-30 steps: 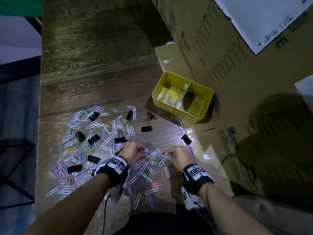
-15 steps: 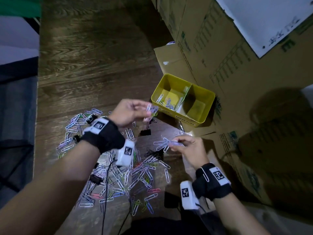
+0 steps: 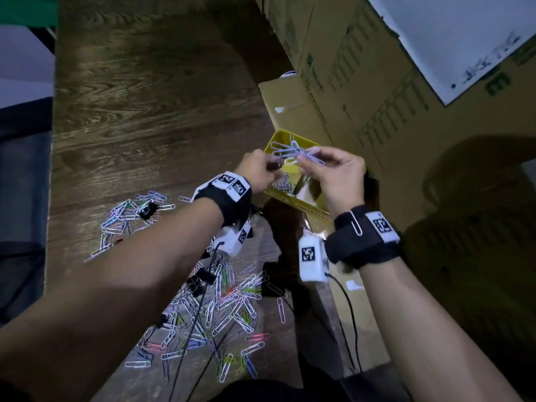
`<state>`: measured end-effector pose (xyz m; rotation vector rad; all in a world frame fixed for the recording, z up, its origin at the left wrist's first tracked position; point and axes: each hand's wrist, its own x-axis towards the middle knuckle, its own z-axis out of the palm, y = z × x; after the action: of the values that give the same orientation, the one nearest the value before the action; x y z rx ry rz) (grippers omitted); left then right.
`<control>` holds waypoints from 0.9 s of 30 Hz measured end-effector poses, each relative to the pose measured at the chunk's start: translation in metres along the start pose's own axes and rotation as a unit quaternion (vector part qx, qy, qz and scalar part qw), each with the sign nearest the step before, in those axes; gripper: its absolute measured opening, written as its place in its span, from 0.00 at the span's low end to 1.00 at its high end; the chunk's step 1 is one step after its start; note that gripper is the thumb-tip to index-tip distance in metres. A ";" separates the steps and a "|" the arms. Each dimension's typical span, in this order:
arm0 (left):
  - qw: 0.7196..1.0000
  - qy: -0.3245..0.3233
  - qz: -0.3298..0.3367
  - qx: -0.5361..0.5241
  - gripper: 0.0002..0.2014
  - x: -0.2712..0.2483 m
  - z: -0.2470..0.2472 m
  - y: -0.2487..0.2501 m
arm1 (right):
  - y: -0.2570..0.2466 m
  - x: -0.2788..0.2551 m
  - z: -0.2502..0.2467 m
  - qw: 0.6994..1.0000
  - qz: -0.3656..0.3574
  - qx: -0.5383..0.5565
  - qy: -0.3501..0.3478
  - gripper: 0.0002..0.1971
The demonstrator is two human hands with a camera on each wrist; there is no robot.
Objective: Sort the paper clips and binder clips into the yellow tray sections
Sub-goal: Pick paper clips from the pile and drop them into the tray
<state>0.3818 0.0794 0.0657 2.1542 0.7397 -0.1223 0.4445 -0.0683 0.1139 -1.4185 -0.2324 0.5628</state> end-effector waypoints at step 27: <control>0.822 -0.533 -0.011 0.202 0.06 -0.251 0.082 -0.114 | 0.060 -0.071 -0.010 0.791 0.020 -0.468 -0.393 0.06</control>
<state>0.1264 -0.0439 0.0169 1.9930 0.0525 -1.4717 0.3749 -0.1093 0.0660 -2.0581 -1.3031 1.1570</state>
